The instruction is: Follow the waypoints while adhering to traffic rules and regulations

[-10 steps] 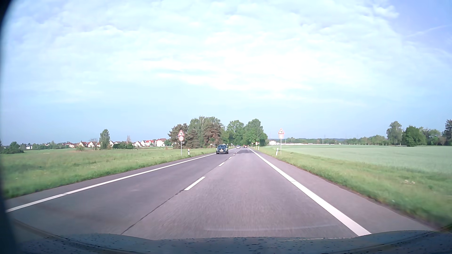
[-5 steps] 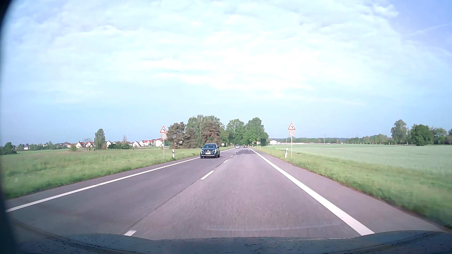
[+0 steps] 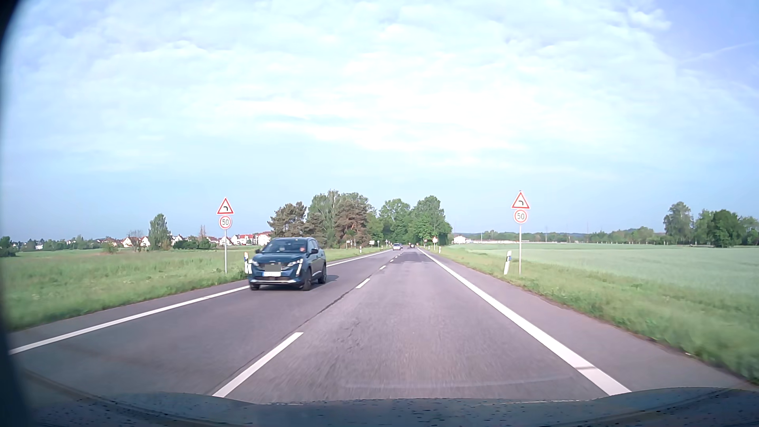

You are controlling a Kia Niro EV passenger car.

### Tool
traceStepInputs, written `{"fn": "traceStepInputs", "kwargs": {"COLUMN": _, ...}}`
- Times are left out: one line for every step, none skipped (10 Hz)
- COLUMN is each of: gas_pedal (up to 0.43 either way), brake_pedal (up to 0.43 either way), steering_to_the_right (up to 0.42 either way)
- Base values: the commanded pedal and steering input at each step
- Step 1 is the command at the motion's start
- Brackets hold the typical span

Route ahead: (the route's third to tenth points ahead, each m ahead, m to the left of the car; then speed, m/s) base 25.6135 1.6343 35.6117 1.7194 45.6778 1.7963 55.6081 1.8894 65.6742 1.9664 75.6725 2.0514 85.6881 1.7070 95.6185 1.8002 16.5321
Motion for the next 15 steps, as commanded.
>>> {"fn": "traceStepInputs", "kwargs": {"gas_pedal": 0.000, "brake_pedal": 0.000, "steering_to_the_right": -0.001}}
{"fn": "traceStepInputs", "kwargs": {"gas_pedal": 0.000, "brake_pedal": 0.000, "steering_to_the_right": 0.000}}
{"fn": "traceStepInputs", "kwargs": {"gas_pedal": 0.000, "brake_pedal": 0.000, "steering_to_the_right": 0.000}}
{"fn": "traceStepInputs", "kwargs": {"gas_pedal": 0.000, "brake_pedal": 0.000, "steering_to_the_right": 0.000}}
{"fn": "traceStepInputs", "kwargs": {"gas_pedal": 0.000, "brake_pedal": 0.000, "steering_to_the_right": 0.000}}
{"fn": "traceStepInputs", "kwargs": {"gas_pedal": 0.000, "brake_pedal": 0.000, "steering_to_the_right": 0.000}}
{"fn": "traceStepInputs", "kwargs": {"gas_pedal": 0.000, "brake_pedal": 0.000, "steering_to_the_right": 0.000}}
{"fn": "traceStepInputs", "kwargs": {"gas_pedal": 0.000, "brake_pedal": 0.000, "steering_to_the_right": 0.000}}
{"fn": "traceStepInputs", "kwargs": {"gas_pedal": 0.000, "brake_pedal": 0.000, "steering_to_the_right": 0.000}}
{"fn": "traceStepInputs", "kwargs": {"gas_pedal": 0.000, "brake_pedal": 0.000, "steering_to_the_right": 0.000}}
{"fn": "traceStepInputs", "kwargs": {"gas_pedal": 0.000, "brake_pedal": 0.000, "steering_to_the_right": 0.000}}
{"fn": "traceStepInputs", "kwargs": {"gas_pedal": 0.000, "brake_pedal": 0.000, "steering_to_the_right": 0.000}}
{"fn": "traceStepInputs", "kwargs": {"gas_pedal": 0.000, "brake_pedal": 0.000, "steering_to_the_right": 0.000}}
{"fn": "traceStepInputs", "kwargs": {"gas_pedal": 0.000, "brake_pedal": 0.000, "steering_to_the_right": 0.000}}
{"fn": "traceStepInputs", "kwargs": {"gas_pedal": 0.000, "brake_pedal": 0.000, "steering_to_the_right": 0.000}}
